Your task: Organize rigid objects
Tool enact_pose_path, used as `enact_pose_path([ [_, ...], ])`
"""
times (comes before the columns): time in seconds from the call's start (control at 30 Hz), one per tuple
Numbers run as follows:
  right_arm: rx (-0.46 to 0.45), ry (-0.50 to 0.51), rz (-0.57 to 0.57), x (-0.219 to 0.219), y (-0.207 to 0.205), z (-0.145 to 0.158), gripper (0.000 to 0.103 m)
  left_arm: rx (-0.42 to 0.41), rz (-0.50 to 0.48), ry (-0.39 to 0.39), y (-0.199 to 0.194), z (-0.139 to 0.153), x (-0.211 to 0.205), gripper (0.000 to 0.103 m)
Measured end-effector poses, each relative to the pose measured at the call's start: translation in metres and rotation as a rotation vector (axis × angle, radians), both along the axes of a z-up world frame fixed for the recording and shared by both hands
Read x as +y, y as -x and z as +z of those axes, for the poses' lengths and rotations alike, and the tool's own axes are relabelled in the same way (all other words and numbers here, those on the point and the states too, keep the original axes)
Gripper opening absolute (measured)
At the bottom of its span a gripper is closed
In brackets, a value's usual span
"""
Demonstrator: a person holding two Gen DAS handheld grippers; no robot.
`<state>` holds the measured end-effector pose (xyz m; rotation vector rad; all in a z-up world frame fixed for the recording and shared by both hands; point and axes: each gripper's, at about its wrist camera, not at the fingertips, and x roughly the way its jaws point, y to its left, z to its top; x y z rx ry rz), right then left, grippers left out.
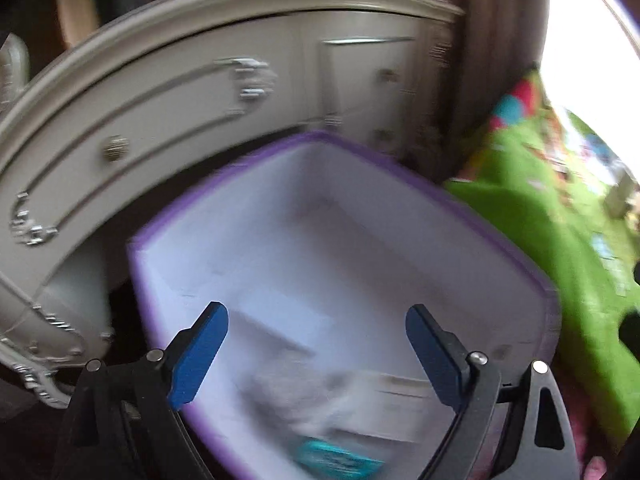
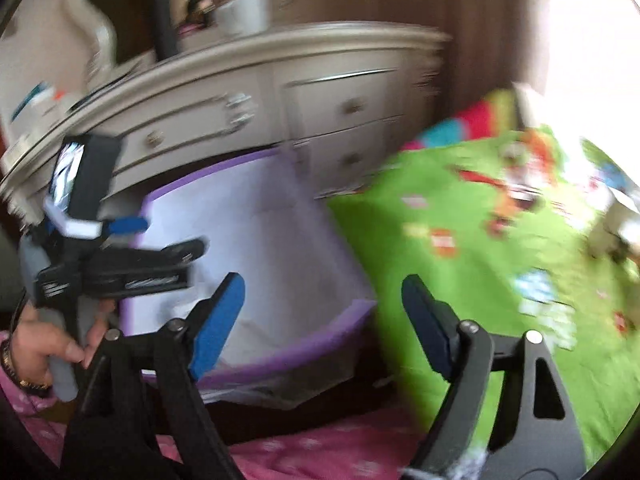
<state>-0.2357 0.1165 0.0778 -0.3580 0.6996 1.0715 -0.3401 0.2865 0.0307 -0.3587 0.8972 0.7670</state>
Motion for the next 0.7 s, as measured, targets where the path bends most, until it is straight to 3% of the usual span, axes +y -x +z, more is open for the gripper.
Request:
enact_pose_path([
  [0.1, 0.011, 0.012, -0.164, -0.044, -0.036, -0.002, 0.088, -0.009, -0.168, 0.082, -0.041, 0.0, -0.039, 0.092],
  [0.23, 0.027, 0.027, -0.426, -0.129, -0.09, -0.009, 0.088, -0.003, -0.439, 0.253, -0.116, -0.011, -0.11, 0.094],
  [0.27, 0.043, 0.036, -0.496, -0.152, -0.105, -0.012, 0.088, 0.011, -0.459, 0.222, -0.136, -0.012, -0.129, 0.102],
  [0.3, 0.062, 0.041, -0.564, -0.179, -0.12, -0.016, 0.088, -0.013, -0.502, 0.208, -0.15, -0.012, -0.147, 0.102],
  [0.47, 0.139, 0.059, -0.821, -0.282, -0.177, -0.036, 0.088, -0.043, -0.693, 0.309, -0.219, -0.009, -0.217, 0.102],
  [0.57, 0.197, 0.057, -0.932, -0.325, -0.217, -0.049, 0.088, -0.022, -0.737, 0.217, -0.252, -0.016, -0.252, 0.102],
  [0.7, 0.184, 0.043, -0.994, -0.332, -0.263, -0.05, 0.089, -0.006, -0.718, 0.156, -0.272, -0.03, -0.264, 0.103],
])
